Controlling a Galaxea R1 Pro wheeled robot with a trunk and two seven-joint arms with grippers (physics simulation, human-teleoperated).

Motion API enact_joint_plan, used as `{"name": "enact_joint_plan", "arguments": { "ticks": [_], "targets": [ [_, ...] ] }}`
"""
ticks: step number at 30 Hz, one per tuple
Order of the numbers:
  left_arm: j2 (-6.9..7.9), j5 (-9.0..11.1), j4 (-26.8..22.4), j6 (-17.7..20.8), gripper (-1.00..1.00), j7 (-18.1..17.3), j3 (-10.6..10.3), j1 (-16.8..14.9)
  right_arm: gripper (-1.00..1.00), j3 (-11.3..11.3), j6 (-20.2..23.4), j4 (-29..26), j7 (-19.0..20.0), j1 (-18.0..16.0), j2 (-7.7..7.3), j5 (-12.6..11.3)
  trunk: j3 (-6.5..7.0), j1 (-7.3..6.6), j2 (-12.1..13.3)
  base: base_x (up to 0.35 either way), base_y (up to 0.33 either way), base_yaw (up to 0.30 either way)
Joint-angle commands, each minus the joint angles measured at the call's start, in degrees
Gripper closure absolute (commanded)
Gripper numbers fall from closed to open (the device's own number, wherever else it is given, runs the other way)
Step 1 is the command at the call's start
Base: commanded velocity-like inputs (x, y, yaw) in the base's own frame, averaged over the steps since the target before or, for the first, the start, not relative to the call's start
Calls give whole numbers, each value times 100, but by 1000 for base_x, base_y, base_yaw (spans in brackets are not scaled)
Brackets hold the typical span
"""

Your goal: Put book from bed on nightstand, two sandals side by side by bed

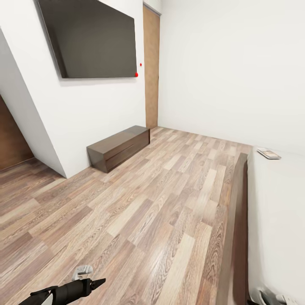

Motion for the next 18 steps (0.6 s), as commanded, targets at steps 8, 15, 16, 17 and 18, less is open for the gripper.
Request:
{"name": "enact_joint_plan", "arguments": {
  "ticks": [8, 15, 16, 17, 18],
  "targets": [
    [0, 16, 0, 54, -100, -24, 15, -2, -100, -36, 52, -2, 27, -3, 1, 12, 139, -177, 320, 0, 0, 0],
    [0, 12, 0, 54, -100, -24, 15, -2, -100, -36, 52, -2, 27, -3, 1, 12, 265, -331, 601, 0, 0, 0],
    [0, 13, 0, 54, -100, -24, 14, -2, -100, -36, 52, -2, 27, -3, 1, 12, 283, -353, 641, 0, 0, 0],
    [0, 12, 0, 54, -100, -24, 14, -2, -100, -36, 52, -2, 27, -3, 1, 12, 301, -375, 681, 0, 0, 0],
    [0, 14, 0, 54, -100, -24, 14, -2, -100, -36, 52, -2, 27, -3, 1, 12, 319, -397, 721, 0, 0, 0]
  ]
}}
